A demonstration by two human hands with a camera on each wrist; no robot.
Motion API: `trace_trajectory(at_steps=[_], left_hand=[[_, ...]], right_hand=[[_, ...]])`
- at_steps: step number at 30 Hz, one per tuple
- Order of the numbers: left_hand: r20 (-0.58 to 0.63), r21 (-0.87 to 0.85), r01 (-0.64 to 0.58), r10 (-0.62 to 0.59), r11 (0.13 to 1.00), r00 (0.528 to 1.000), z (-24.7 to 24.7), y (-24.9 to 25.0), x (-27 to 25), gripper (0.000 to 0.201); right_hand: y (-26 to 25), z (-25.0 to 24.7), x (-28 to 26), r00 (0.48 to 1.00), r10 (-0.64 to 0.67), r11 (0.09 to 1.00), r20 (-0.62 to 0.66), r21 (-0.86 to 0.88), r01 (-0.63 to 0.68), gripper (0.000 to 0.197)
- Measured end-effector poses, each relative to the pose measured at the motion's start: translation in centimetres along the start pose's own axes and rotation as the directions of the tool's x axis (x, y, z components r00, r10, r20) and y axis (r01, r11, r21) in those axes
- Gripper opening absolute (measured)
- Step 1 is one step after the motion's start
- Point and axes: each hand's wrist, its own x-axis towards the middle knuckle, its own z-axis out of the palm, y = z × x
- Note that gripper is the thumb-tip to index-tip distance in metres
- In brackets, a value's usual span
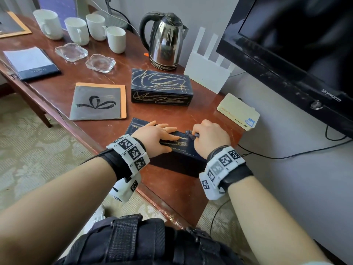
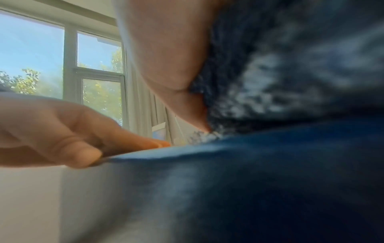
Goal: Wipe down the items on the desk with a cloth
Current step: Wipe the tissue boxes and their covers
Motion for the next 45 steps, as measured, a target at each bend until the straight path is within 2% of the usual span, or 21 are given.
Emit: trace_trajectory(at_steps=[3,6,9,12,14,15,16,18,19,20,21,24,25,29,31,34,37,39,43,45], left_hand=[[-0.001,0.005,-0.003,0.003,1.000,1.000,0.2,0.0,-0.1,0.047],[-0.008,0.017,-0.009,0.009,1.000,1.000,0.4,0.0,-0.2,0.047],[-0.018,0.026,-0.021,0.021,0.999,1.000,0.3,0.0,-0.2,0.048],[-0.014,0.020,-0.027,0.027,0.999,1.000,0.2,0.0,-0.1,0.047],[-0.025,-0.009,-0.020,0.020,1.000,0.999,0.3,-0.1,-0.1,0.047],[-0.032,-0.019,-0.020,0.020,1.000,0.999,0.3,-0.2,0.0,0.047],[-0.039,-0.023,-0.022,0.021,0.999,0.999,0.3,-0.2,0.0,0.046],[-0.050,-0.023,-0.029,0.028,0.999,0.998,0.3,-0.3,0.2,0.046],[-0.053,-0.026,-0.030,0.028,0.999,0.998,0.3,-0.4,0.3,0.046],[-0.057,-0.032,-0.028,0.026,0.999,0.998,0.3,-0.4,0.4,0.046],[-0.061,-0.037,-0.027,0.024,0.999,0.998,0.3,-0.5,0.5,0.046],[-0.054,-0.027,-0.030,0.029,0.999,0.998,0.4,-0.6,0.5,0.046],[-0.055,-0.024,-0.035,0.034,0.999,0.998,0.5,-0.6,0.4,0.047],[-0.075,-0.041,-0.050,0.047,0.998,0.996,0.7,-0.7,0.3,0.047],[-0.086,-0.044,-0.051,0.048,0.998,0.995,0.7,-0.7,0.2,0.047],[-0.092,-0.040,-0.057,0.053,0.998,0.994,0.8,-0.7,0.2,0.046],[-0.072,-0.024,-0.066,0.064,0.998,0.995,0.6,-0.6,0.0,0.048],[-0.042,-0.016,-0.062,0.061,0.998,0.997,0.0,-0.9,-0.2,0.053],[-0.045,0.047,0.046,-0.044,0.998,0.998,-1.9,-3.2,-1.3,0.070],[-0.019,0.064,0.063,-0.062,0.996,0.998,-2.7,-4.8,-1.9,0.074]], right_hand=[[-0.4,0.3,-2.2,0.984,-0.180,0.983,-0.006,-0.022,0.180,0.020],[0.7,0.2,-3.9,0.951,-0.304,0.949,0.045,0.097,0.299,0.022],[1.3,0.0,-2.5,0.969,-0.227,0.968,0.096,0.129,0.214,0.025],[0.8,0.2,-0.5,0.998,-0.053,0.995,0.037,0.090,0.049,0.022],[1.0,0.0,0.0,0.999,-0.013,0.983,0.030,0.181,0.007,0.021],[1.4,-0.3,0.0,1.000,0.004,0.947,-0.013,0.322,0.001,0.022],[1.9,-0.7,-0.3,0.995,0.039,0.868,-0.089,0.496,0.010,0.026],[2.3,-1.5,-0.9,0.954,0.161,0.630,-0.255,0.770,0.099,0.036],[2.1,-1.4,-1.1,0.938,0.210,0.544,-0.277,0.830,0.123,0.039],[1.9,-0.9,-1.3,0.939,0.228,0.516,-0.258,0.850,0.109,0.040],[1.6,-0.1,-1.4,0.949,0.221,0.552,-0.223,0.831,0.067,0.040],[1.8,2.9,-1.9,0.971,0.168,0.801,-0.168,0.597,-0.036,0.037],[2.0,3.3,-2.2,0.974,0.151,0.833,-0.170,0.552,-0.032,0.036],[2.6,3.4,-3.4,0.966,0.113,0.802,-0.234,0.596,0.051,0.035],[2.5,3.2,-3.8,0.964,0.049,0.839,-0.262,0.535,0.103,0.044],[2.0,2.9,-3.9,0.981,0.005,0.896,-0.193,0.437,0.081,0.055],[1.7,2.3,-4.2,0.989,0.015,0.936,-0.148,0.350,0.038,0.045],[1.8,1.8,-4.5,0.996,-0.007,0.959,-0.087,0.281,0.031,0.046],[2.1,1.3,-4.9,0.996,-0.085,0.991,0.034,0.110,0.081,0.045],[1.9,1.1,-4.8,0.994,-0.086,0.993,0.069,0.089,0.080,0.043]])
